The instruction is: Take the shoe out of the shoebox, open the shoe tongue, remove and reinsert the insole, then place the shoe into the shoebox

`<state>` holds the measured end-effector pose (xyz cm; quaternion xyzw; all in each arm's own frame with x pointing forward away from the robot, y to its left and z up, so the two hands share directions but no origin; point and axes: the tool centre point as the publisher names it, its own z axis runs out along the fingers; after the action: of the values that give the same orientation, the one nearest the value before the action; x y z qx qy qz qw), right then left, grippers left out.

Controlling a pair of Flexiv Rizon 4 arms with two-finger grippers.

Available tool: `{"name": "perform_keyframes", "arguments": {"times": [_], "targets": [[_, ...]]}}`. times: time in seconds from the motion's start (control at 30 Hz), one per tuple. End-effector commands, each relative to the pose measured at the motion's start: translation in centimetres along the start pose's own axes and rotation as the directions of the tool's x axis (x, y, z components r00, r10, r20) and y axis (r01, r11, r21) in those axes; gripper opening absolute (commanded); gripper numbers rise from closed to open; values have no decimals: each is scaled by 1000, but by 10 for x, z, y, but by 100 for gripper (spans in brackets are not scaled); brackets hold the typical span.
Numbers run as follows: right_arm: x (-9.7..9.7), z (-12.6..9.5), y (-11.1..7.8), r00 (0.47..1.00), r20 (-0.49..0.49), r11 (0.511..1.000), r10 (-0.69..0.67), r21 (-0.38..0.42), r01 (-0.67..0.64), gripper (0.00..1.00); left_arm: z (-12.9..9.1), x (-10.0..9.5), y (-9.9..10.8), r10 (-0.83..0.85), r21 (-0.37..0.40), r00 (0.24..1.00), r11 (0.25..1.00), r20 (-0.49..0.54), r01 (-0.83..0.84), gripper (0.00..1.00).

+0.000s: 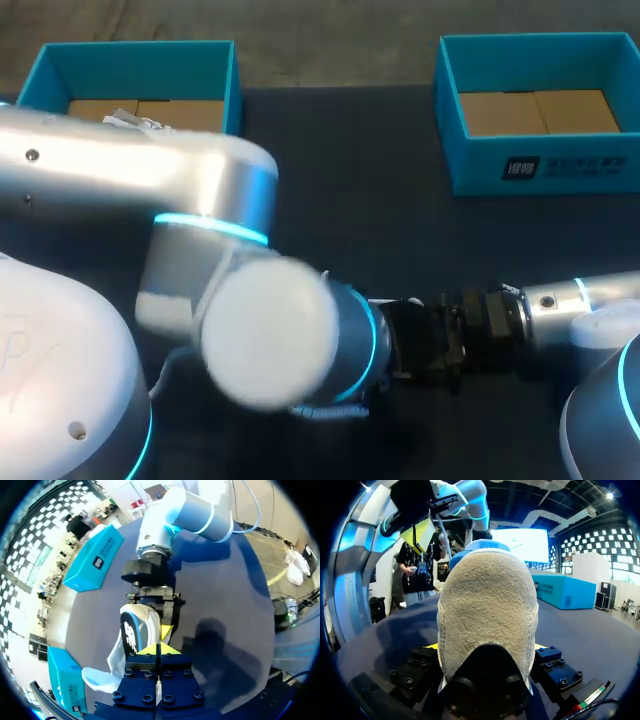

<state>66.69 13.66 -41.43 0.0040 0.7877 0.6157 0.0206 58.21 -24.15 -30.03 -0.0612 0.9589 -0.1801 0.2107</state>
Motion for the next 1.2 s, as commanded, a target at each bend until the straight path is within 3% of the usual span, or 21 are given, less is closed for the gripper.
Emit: {"name": "perform_keyframes", "arguments": {"times": [0.03, 0.53, 0.6, 0.8, 1.2], "targets": [[1, 0, 1, 1000, 0, 1000, 1, 6, -1, 0, 1, 3, 2, -10, 6, 998, 1000, 68, 9, 0], [1, 0, 1, 1000, 0, 1000, 1, 6, -1, 0, 14, 1, 0, -95, 36, 966, 995, 241, 89, 0], [1, 0, 1, 1000, 0, 1000, 1, 6, -1, 0, 18, 0, 1, -105, 34, 964, 994, 243, 99, 14], [1, 0, 1, 1000, 0, 1000, 1, 6, -1, 0, 22, -7, 0, -99, 27, 958, 995, 268, 95, 27], [1, 0, 1, 1000, 0, 1000, 1, 6, -1, 0, 40, -15, -9, -126, 37, 940, 992, 318, 121, 30]]}}
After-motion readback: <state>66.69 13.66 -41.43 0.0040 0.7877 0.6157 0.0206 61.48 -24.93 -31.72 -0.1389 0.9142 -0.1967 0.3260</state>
